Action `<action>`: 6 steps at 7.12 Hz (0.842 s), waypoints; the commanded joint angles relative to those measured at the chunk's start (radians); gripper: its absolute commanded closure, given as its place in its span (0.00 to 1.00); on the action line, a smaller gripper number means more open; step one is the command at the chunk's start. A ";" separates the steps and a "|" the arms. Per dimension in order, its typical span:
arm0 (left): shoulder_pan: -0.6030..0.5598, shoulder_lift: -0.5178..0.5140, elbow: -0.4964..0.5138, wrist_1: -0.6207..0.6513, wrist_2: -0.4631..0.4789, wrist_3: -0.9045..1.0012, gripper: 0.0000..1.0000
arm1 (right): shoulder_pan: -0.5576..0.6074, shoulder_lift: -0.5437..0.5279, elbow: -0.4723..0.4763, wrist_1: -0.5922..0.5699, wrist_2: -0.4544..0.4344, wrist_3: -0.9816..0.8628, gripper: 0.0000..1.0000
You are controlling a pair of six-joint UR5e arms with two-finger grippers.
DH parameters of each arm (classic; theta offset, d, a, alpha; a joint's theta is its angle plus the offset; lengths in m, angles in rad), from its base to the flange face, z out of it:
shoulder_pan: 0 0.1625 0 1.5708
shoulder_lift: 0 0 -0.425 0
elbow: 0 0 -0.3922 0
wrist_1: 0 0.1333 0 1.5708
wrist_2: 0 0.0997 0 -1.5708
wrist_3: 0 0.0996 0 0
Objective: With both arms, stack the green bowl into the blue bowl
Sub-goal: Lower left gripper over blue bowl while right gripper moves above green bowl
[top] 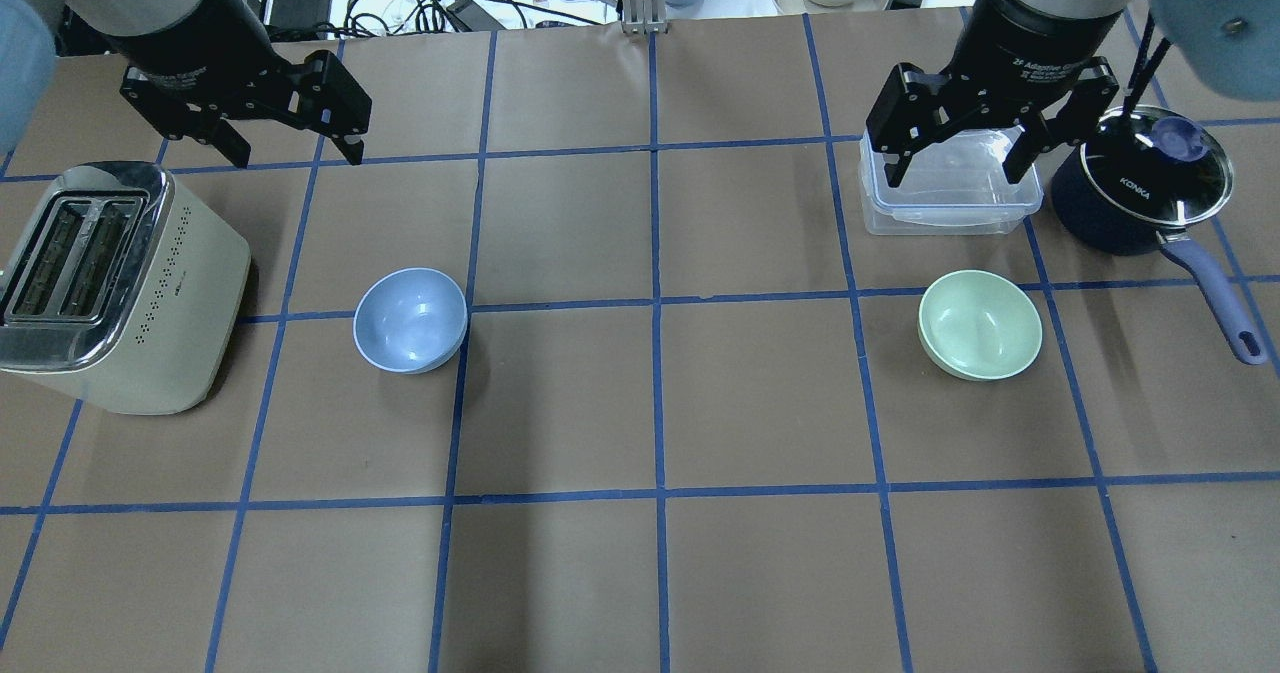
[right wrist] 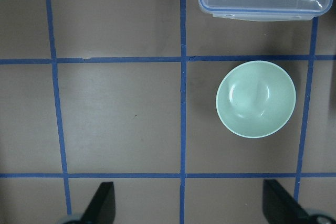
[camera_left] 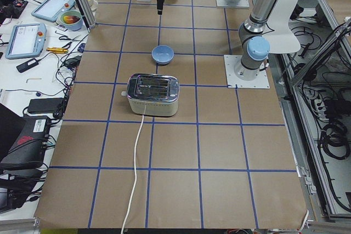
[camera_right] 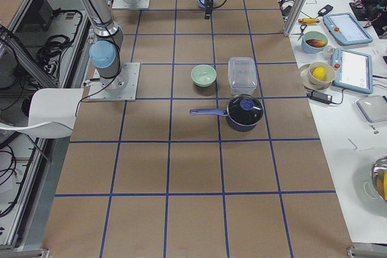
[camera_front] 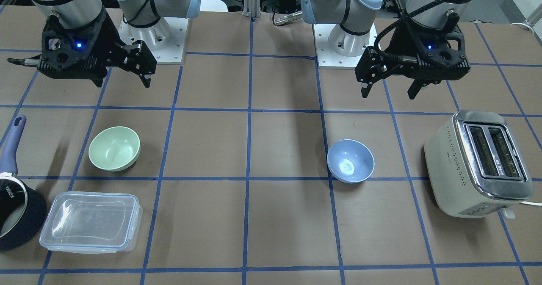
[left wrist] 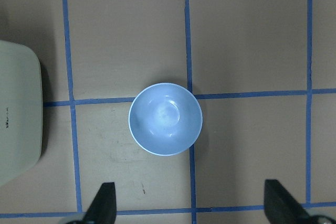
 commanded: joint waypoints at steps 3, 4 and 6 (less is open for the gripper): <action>0.000 -0.077 -0.117 0.133 -0.012 -0.015 0.00 | 0.000 0.000 0.002 0.000 0.000 -0.001 0.00; -0.004 -0.102 -0.229 0.215 -0.011 -0.020 0.00 | 0.000 0.000 0.002 0.001 0.001 0.001 0.00; -0.008 -0.164 -0.454 0.539 -0.015 -0.020 0.00 | -0.005 0.005 0.002 0.001 0.000 0.001 0.00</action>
